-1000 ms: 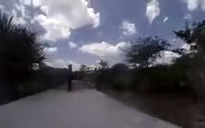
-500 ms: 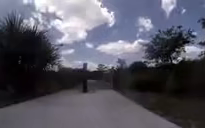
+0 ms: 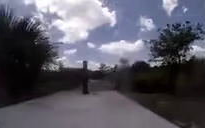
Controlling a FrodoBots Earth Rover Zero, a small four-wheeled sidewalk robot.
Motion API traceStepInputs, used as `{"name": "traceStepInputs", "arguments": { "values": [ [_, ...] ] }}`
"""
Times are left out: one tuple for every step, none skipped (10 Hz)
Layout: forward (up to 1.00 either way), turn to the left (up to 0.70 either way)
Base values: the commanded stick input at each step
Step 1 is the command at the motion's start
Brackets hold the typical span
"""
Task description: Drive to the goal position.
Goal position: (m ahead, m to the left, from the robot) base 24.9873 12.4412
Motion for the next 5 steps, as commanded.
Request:
{"name": "traceStepInputs", "arguments": {
  "values": [
    [0.85, 0.0],
    [0.85, 0.0],
    [0.85, 0.0],
    [0.85, 0.0],
    [0.85, 0.0]
  ]
}}
